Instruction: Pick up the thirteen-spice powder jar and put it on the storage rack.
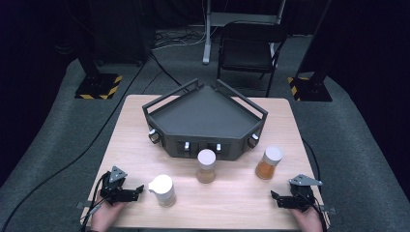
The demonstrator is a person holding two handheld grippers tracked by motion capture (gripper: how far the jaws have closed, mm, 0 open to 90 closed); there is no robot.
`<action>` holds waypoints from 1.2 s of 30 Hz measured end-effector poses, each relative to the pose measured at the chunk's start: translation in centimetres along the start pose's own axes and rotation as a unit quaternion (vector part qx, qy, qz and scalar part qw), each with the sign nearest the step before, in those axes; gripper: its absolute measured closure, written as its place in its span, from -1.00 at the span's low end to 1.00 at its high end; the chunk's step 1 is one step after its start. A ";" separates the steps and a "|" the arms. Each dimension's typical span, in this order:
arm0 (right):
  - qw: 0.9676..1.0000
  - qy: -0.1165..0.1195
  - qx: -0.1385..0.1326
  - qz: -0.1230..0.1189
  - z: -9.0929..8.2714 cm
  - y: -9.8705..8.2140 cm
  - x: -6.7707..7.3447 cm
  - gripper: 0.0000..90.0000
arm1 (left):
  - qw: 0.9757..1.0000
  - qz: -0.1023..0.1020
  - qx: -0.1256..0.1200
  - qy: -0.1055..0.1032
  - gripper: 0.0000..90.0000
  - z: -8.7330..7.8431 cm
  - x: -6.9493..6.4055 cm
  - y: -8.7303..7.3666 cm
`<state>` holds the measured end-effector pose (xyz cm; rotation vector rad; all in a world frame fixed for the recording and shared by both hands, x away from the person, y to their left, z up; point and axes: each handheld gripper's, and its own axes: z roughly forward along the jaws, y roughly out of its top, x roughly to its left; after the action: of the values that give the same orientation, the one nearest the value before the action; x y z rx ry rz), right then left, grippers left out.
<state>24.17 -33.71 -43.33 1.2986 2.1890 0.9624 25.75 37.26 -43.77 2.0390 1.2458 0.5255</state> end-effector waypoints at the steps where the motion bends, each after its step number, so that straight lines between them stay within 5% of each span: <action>1: 1.000 0.000 0.000 0.000 0.0 0.0 0.0 -0.83 | 1.000 0.000 0.000 0.000 -0.92 0.0 0.0 0.0; 20: 1.000 0.000 0.000 0.000 0.0 0.0 0.0 -0.84 | 0.999 0.006 -0.022 -0.031 -0.85 -1.2 1.3 -1.2; 36: 1.000 0.001 0.001 -0.001 0.0 0.0 0.0 -0.85 | 0.991 0.062 -0.059 -0.101 -0.83 -3.8 1.9 -0.8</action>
<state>24.22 -33.71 -43.31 1.2967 2.1930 0.9620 23.63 40.49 -41.77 2.0220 0.9499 0.4273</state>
